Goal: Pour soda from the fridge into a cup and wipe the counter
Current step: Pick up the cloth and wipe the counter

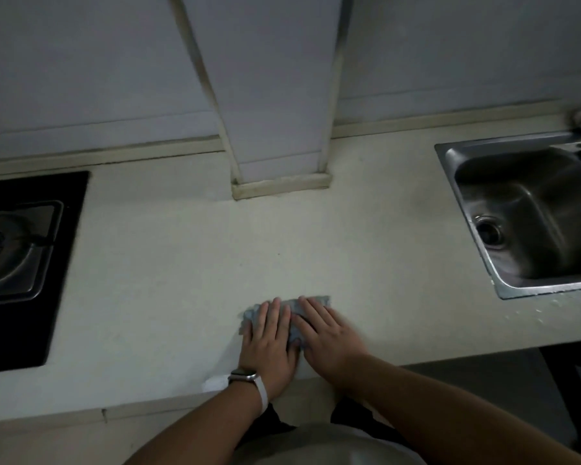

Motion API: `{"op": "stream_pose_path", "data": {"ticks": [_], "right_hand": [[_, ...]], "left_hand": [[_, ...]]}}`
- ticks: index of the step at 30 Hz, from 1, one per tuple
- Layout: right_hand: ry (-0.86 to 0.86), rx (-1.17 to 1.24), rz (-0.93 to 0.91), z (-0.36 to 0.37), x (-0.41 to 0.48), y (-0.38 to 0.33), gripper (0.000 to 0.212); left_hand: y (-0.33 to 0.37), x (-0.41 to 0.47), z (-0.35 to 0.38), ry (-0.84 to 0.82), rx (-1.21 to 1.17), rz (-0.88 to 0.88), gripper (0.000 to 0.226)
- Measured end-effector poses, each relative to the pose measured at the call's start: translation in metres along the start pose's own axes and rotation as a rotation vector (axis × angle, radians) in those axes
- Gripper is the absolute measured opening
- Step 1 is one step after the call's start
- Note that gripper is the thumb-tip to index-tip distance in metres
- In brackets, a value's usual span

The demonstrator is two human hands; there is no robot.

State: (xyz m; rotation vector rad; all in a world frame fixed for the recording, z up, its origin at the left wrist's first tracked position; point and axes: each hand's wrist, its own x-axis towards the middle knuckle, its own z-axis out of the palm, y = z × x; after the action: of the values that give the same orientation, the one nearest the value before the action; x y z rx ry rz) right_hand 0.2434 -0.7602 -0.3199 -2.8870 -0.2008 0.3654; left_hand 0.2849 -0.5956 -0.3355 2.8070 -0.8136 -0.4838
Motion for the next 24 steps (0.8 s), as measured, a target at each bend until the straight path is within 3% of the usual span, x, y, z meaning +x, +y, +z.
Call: {"op": "stream_pose_path", "data": {"ticks": [13, 24], "right_hand": [[0.022, 0.040, 0.079, -0.017, -0.091, 0.133, 0.056], [-0.035, 0.083, 0.141, -0.027, -0.111, 0.193, 0.061]], "left_hand": [[0.158, 0.038, 0.025, -0.072, 0.041, 0.039, 0.065], [0.206, 0.078, 0.029, -0.128, 0.083, 0.153, 0.069]]}}
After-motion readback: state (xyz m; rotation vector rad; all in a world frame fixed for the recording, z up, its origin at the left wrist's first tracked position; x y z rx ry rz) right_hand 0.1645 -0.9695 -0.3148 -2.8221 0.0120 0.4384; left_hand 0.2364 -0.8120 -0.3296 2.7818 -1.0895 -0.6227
